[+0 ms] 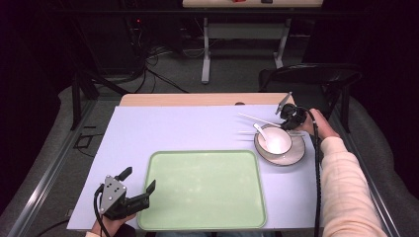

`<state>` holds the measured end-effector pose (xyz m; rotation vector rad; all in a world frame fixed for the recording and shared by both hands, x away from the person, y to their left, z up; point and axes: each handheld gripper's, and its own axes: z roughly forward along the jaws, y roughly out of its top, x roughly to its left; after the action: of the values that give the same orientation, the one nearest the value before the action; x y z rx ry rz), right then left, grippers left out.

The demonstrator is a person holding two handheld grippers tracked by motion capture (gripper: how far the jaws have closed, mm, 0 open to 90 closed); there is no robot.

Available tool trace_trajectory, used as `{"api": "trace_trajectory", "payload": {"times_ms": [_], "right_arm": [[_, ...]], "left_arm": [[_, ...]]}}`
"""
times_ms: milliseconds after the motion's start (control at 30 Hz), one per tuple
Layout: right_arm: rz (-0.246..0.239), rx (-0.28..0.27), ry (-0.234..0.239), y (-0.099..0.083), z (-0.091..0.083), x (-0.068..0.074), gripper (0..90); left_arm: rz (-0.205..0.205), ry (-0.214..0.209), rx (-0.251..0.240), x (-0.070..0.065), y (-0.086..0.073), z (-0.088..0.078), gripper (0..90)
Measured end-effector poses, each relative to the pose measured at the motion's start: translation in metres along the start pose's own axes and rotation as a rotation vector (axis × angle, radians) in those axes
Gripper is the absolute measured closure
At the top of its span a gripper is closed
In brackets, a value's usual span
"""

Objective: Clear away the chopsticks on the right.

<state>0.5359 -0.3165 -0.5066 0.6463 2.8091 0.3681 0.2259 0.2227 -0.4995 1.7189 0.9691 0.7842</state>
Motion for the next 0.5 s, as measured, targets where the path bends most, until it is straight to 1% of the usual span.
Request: {"api": "trace_trajectory", "payload": {"times_ms": [33,200,233,267,300,333,367,400,433,467,500], "right_arm": [[-0.01,-0.012,-0.007,0.0,0.0,0.0,83.5],[-0.007,-0.026,-0.036,0.003,-0.008,0.001,83.7],[-0.004,-0.042,-0.051,0.004,-0.016,0.002,83.7],[0.007,-0.038,-0.06,0.005,-0.021,0.002,83.7],[0.007,-0.038,-0.06,0.005,-0.021,0.002,83.7],[-0.001,-0.047,-0.065,0.005,-0.025,0.003,83.7],[0.016,-0.052,-0.07,0.005,-0.03,0.005,83.7],[0.018,-0.065,-0.08,0.005,-0.037,0.007,83.7],[0.018,-0.065,-0.08,0.005,-0.037,0.007,83.7],[0.024,-0.064,-0.088,0.005,-0.041,0.008,83.7],[0.035,-0.069,-0.1,0.006,-0.049,0.012,83.7]], "left_arm": [[0.0,-0.001,0.0,0.0,0.0,0.0,15.4],[0.001,-0.001,0.001,0.0,0.0,0.0,15.5],[0.001,0.0,0.001,0.0,0.0,0.0,15.5],[0.001,-0.003,0.003,0.0,0.0,0.0,15.4],[0.001,-0.002,0.001,0.0,0.0,0.0,15.4],[0.001,-0.001,0.0,0.0,0.0,0.0,15.4],[0.001,-0.003,0.003,0.0,0.0,-0.001,15.4],[0.001,-0.001,0.0,0.0,0.0,0.0,15.5],[0.0,0.001,-0.001,0.0,0.0,0.0,15.5],[0.001,-0.001,0.0,0.0,0.0,0.0,15.5],[0.001,-0.001,0.001,0.0,0.0,0.0,15.5]]}}
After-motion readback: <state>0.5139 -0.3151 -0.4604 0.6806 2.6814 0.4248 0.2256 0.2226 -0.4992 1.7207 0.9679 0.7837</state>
